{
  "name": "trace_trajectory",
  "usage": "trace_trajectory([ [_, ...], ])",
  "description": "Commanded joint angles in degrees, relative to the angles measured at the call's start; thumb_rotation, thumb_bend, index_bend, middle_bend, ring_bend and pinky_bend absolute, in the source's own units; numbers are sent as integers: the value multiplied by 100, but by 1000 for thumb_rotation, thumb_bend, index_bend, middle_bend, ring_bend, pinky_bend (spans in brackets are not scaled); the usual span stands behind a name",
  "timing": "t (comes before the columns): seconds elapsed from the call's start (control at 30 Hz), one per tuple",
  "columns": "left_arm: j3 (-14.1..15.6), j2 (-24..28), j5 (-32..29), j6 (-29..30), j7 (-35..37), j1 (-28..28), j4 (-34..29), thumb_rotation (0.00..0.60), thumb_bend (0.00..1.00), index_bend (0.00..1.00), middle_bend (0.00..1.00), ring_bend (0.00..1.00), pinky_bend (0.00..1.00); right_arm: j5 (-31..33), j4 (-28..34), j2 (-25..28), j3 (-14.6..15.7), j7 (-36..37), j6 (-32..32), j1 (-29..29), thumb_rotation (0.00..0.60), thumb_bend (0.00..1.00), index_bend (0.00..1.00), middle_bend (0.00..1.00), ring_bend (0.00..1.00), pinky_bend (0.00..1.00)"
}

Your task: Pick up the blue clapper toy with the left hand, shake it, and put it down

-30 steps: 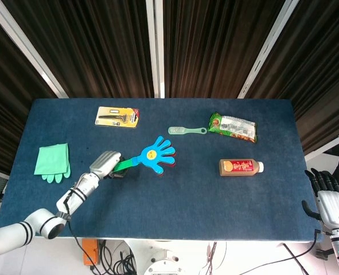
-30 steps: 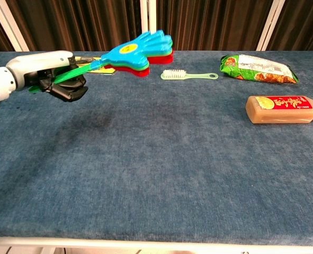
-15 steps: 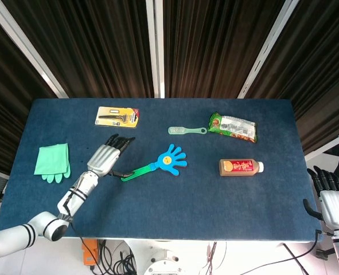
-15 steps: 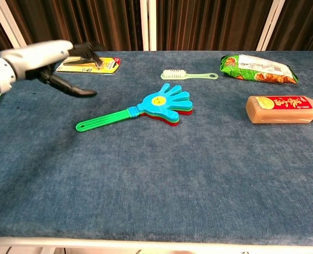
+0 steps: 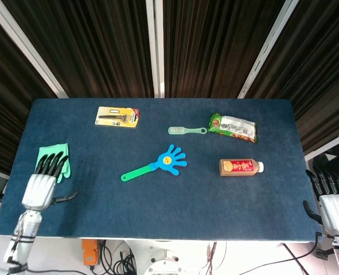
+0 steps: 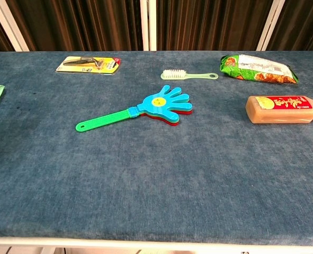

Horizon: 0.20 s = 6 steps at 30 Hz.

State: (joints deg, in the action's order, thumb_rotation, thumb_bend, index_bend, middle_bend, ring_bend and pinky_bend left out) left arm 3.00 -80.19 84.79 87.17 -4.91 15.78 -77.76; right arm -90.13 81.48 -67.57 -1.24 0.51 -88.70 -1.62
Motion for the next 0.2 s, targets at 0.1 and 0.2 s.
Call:
trace_trajectory([
  [0.1,338,336,91,405,-107,-619,13,330,150,45,15,0,0,-54,167,-36,8,-263,-14,3,600,274,0,0,0,0],
  [0.2,319,383,151,422,-45,-700,31,330,152,46,15,0,0,-72,238,-60,11,-358,37,-31,600,274,0,0,0,0],
])
